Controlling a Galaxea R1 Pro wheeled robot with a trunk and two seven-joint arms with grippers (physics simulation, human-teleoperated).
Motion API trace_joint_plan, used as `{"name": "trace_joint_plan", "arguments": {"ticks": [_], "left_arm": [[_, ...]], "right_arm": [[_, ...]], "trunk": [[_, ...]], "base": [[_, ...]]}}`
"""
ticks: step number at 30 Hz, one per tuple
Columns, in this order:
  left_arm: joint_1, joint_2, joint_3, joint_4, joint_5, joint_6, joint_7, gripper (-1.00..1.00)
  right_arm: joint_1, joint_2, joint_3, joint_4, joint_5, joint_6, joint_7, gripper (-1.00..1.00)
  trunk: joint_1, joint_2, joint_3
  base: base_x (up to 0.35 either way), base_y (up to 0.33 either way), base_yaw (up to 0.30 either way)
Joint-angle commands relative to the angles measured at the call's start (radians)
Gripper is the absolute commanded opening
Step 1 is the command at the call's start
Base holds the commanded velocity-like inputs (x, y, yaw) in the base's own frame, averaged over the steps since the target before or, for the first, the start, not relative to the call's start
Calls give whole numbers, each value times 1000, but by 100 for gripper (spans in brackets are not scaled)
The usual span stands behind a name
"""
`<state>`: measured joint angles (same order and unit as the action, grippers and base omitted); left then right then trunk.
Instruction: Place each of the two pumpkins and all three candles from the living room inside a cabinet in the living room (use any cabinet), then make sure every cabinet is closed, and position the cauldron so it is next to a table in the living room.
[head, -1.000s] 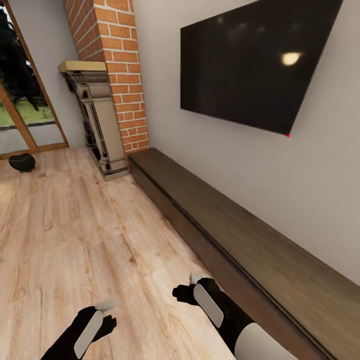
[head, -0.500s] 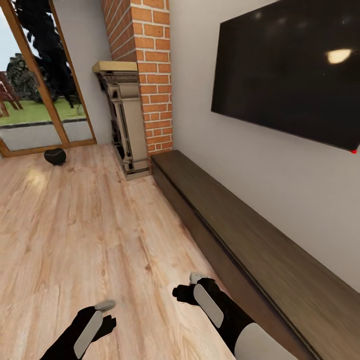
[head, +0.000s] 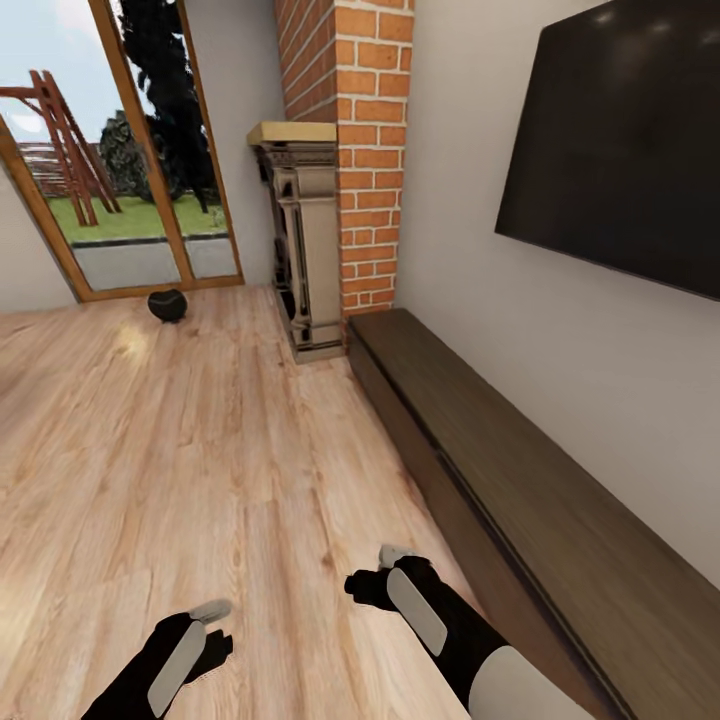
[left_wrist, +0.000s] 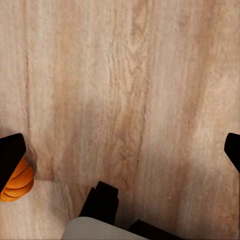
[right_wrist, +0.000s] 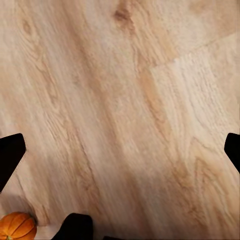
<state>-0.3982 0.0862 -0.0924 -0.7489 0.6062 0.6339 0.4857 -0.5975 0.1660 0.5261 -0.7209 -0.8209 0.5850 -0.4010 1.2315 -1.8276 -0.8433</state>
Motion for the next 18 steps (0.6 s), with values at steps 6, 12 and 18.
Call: {"name": "trace_joint_plan", "arguments": {"ticks": [6,12,18], "left_arm": [[-1,1,-6,-1,10,-2,10,100],[-1,1,-6,-1,10,-2,10,100],[-1,1,-6,-1,10,-2,10,100]], "right_arm": [[-1,0,4,-2,-10,1,-10,100],[-1,0,5,-2,-10,0,-10,100],[-1,0,5,-2,-10,0,-10,100]], "trunk": [[1,0,-1],[1,0,-1],[1,0,-1]], "base": [[327,-53,291],[327,-14,291],[321,38,291]]}}
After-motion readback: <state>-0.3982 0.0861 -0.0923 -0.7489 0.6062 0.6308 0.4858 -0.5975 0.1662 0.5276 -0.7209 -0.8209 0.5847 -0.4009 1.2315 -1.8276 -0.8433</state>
